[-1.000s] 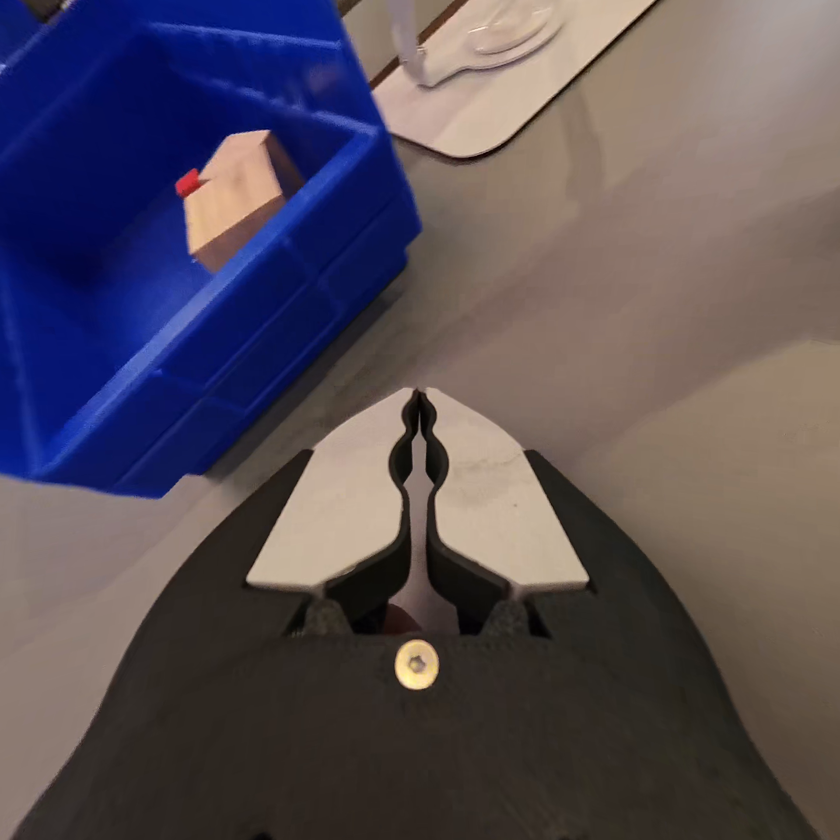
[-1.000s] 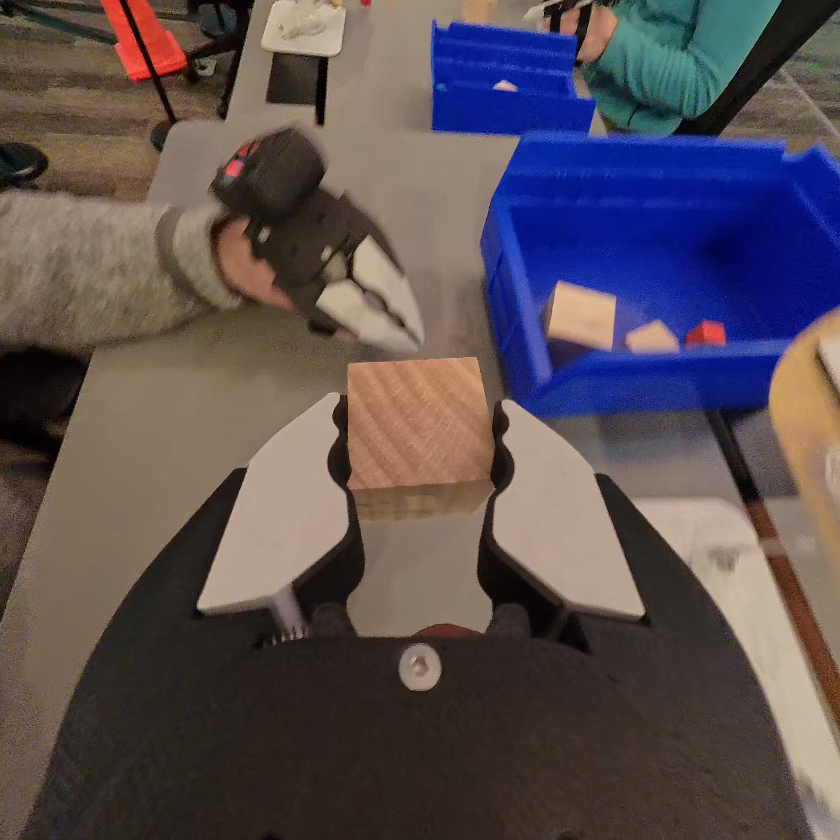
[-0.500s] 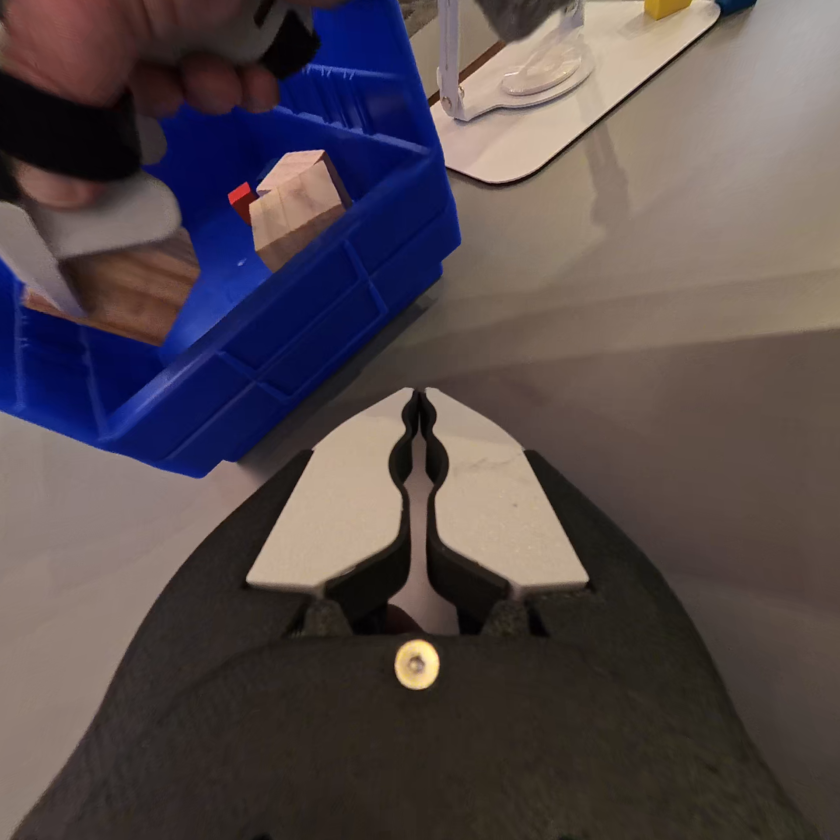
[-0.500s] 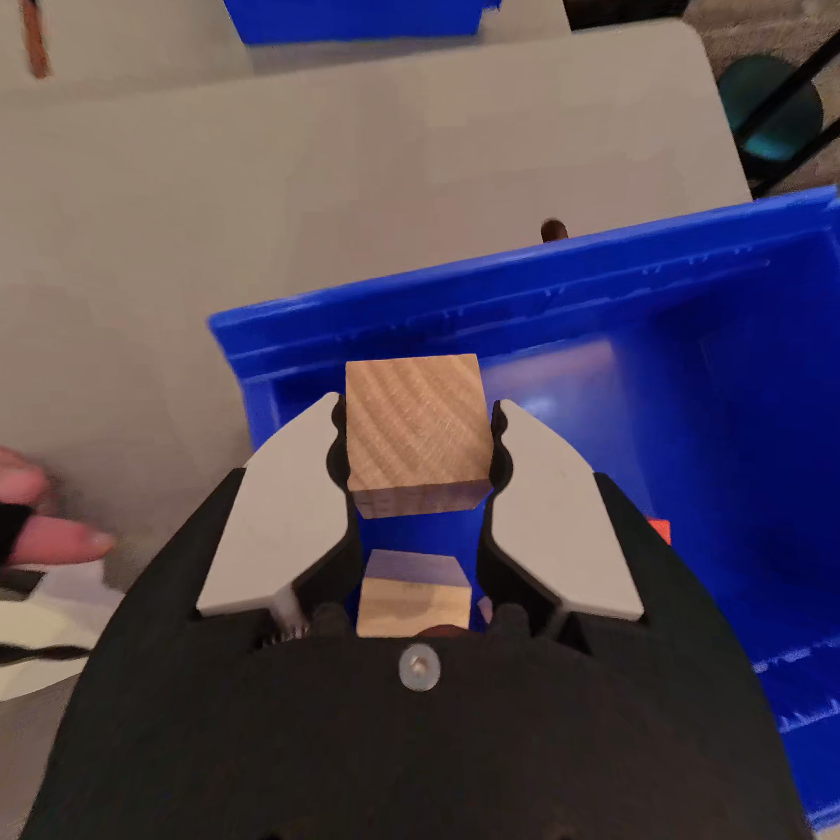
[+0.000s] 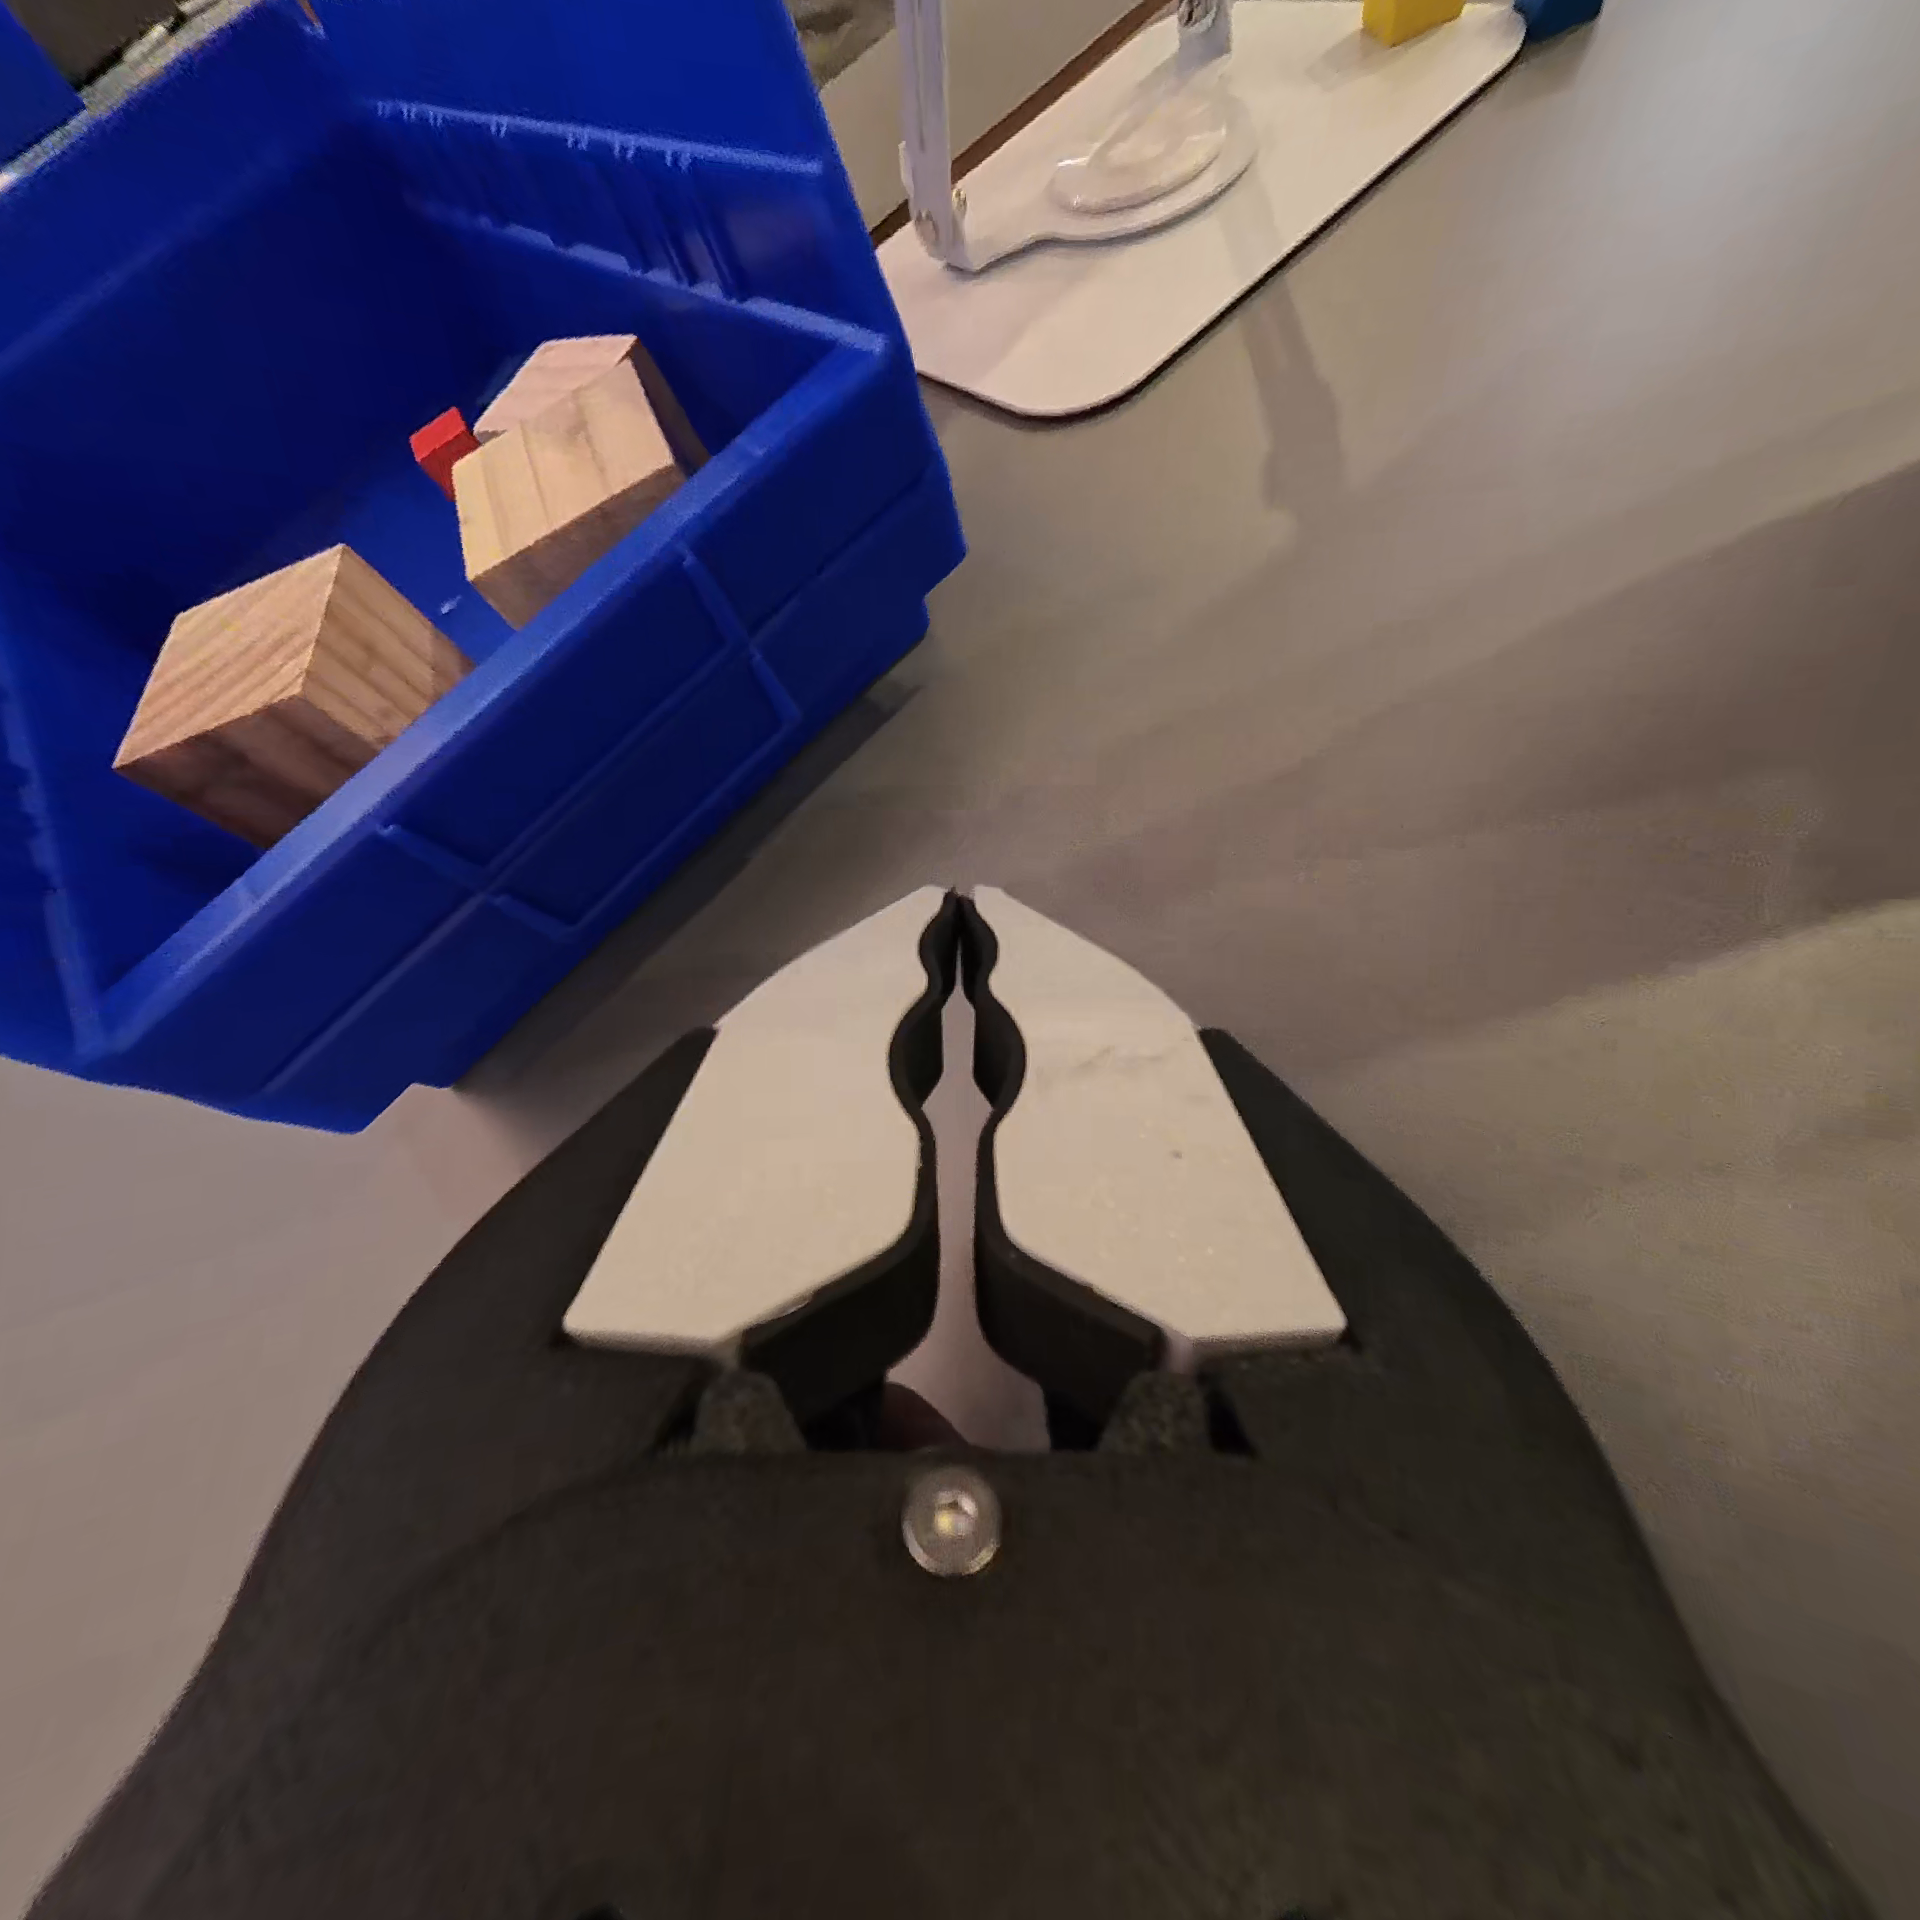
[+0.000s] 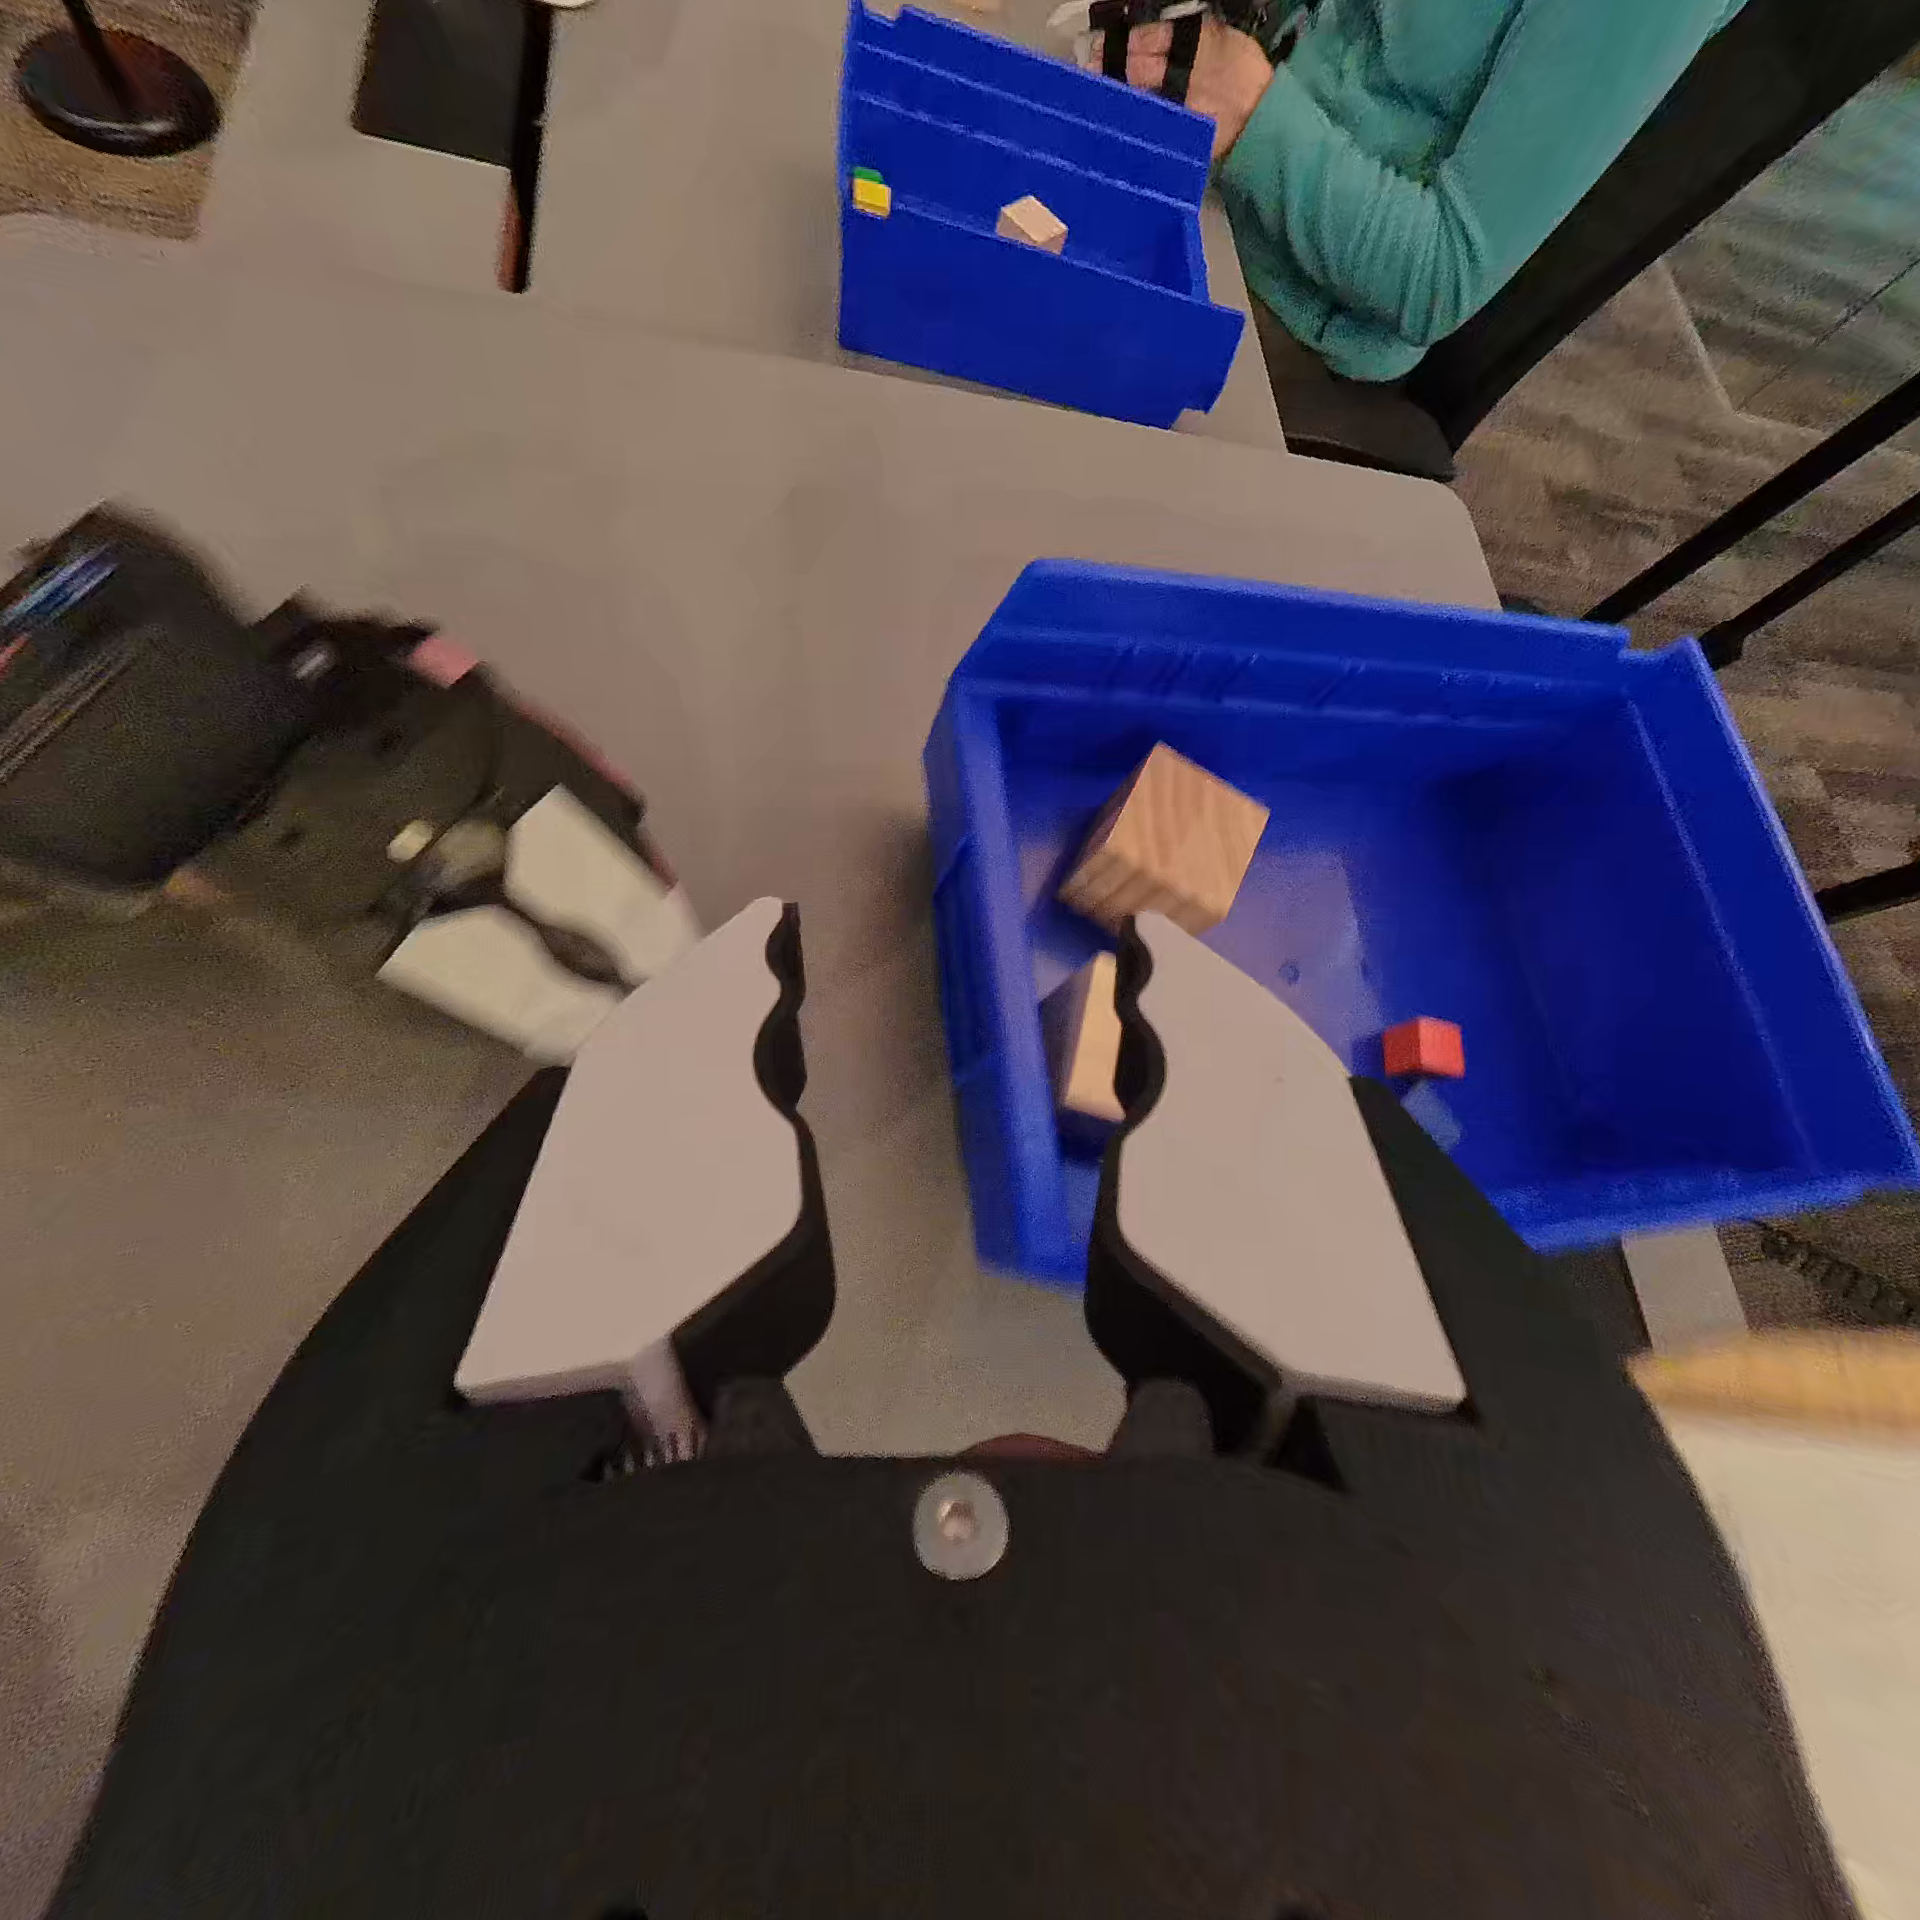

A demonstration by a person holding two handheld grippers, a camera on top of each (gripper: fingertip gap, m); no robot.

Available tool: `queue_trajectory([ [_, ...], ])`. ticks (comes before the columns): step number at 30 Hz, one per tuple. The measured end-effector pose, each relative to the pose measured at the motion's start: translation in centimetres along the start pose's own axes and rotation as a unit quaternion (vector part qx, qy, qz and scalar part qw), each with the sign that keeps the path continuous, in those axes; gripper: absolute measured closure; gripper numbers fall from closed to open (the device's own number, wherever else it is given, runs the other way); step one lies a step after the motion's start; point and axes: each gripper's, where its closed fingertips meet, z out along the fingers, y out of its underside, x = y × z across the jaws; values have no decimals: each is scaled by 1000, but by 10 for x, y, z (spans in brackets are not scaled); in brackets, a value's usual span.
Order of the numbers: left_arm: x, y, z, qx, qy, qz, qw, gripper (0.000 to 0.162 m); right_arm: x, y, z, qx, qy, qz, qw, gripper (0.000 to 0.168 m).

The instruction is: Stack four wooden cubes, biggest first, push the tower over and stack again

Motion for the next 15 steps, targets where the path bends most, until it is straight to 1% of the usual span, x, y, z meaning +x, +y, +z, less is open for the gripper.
queue_trajectory([
  [1, 0, -2, 0, 5, 1, -6, 1000, 162, -9, 14, -19, 7, 5, -3, 1000, 117],
  [2, 2, -4, -1, 9, 3, -9, 1000, 162, -19, 29, -36, 19, 2, 2, 1000, 127],
  [4, 8, -11, 0, 23, 10, -13, 1000, 162, -44, 64, -62, 43, -25, 12, 999, 146],
  [5, 12, -14, 2, 24, 17, -11, 999, 162, -50, 85, -72, 50, -18, 11, 999, 168],
  [8, 25, -30, 10, 35, 27, 0, 999, 162, -56, 148, -97, 44, 10, 40, 998, 168],
  [11, 43, -52, 22, 41, 33, 21, 998, 162, -53, 195, -122, 64, 40, 69, 995, 168],
  [13, 63, -66, 33, 45, 57, 32, 997, 162, -49, 220, -134, 68, 59, 72, 993, 168],
  [15, 80, -80, 48, 48, 72, 43, 995, 162, -42, 232, -146, 72, 70, 64, 993, 168],
])
